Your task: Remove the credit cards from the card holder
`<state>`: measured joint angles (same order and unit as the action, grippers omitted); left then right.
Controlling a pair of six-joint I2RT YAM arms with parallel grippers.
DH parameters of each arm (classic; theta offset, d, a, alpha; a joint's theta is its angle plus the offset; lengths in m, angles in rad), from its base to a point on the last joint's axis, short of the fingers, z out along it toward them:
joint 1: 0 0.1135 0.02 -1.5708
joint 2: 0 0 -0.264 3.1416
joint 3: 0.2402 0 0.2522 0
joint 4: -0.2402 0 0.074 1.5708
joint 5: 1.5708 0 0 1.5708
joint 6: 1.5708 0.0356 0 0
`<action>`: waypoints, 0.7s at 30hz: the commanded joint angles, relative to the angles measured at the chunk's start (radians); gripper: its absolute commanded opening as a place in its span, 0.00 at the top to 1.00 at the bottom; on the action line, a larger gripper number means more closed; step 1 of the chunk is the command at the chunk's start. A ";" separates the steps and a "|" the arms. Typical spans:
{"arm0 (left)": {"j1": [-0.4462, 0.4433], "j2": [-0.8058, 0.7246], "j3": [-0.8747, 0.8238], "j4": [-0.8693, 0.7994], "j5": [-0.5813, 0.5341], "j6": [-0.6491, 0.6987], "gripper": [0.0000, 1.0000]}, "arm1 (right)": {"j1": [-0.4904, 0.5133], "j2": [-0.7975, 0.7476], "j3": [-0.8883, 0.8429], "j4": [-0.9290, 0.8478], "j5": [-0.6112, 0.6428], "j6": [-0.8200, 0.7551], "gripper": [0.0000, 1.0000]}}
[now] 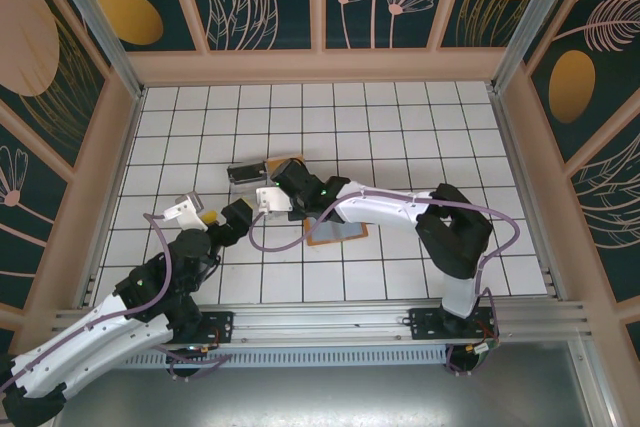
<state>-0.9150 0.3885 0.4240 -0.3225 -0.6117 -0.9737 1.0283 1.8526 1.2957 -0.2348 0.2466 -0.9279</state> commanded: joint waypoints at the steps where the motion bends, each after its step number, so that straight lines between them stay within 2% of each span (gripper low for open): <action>1: 0.001 -0.004 -0.013 -0.003 0.004 -0.002 0.01 | -0.009 0.022 0.017 0.037 0.019 0.033 0.75; 12: 0.001 -0.001 -0.011 -0.001 0.009 0.000 0.01 | -0.031 0.005 0.032 0.072 0.048 0.066 0.73; 18: 0.002 0.016 -0.011 0.008 0.019 0.003 0.01 | -0.045 -0.067 -0.027 0.115 0.041 0.138 0.73; 21: 0.001 0.041 -0.007 0.021 0.039 0.011 0.01 | -0.050 -0.146 -0.091 0.157 0.043 0.225 0.72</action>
<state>-0.9150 0.4076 0.4213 -0.3122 -0.6022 -0.9730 0.9897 1.8175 1.2415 -0.1429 0.2726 -0.8112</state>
